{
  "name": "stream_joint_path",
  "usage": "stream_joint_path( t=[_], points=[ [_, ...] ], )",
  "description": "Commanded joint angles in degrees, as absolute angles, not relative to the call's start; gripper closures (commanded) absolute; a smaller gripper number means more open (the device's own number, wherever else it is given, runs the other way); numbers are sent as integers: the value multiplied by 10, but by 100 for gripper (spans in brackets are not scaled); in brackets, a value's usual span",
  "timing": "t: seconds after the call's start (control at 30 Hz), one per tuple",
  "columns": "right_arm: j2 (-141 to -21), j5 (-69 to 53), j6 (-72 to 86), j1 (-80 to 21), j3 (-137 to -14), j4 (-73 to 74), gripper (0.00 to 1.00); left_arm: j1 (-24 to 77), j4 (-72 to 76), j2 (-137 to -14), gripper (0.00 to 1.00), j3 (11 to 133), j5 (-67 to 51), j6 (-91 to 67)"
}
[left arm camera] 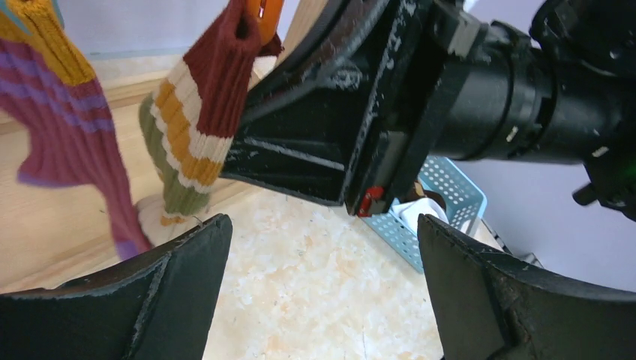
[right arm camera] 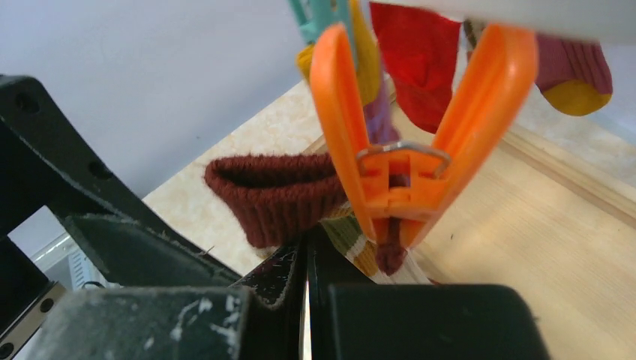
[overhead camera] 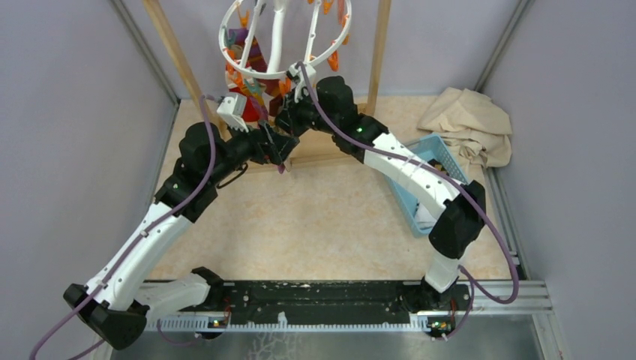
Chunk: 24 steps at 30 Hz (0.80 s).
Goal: Clip the socks to the hanger
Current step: Rotate the hanger at the clothesline.
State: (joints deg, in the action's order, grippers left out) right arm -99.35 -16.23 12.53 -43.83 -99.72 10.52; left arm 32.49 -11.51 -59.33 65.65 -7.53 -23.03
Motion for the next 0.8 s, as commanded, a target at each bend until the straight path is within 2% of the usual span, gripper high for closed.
stream_joint_path(
  t=[0.0,0.17,0.3,0.4,0.53,0.77],
  points=[
    [-977,-130,108,-452,-999,92,100,327,-100,-584,2,651,-32,-213],
    [-890,-31,67,-446,-943,114,96,327,-74,-600,2,646,-42,-217],
    [-818,49,68,-409,-931,180,95,328,3,-652,2,657,-77,-229],
    [-756,66,82,-349,-902,203,95,335,60,-710,2,688,-113,-245],
    [-685,64,88,-277,-858,215,95,360,116,-787,2,733,-103,-248],
    [-637,88,77,-255,-829,245,94,404,159,-886,2,828,-38,-238]
  ],
)
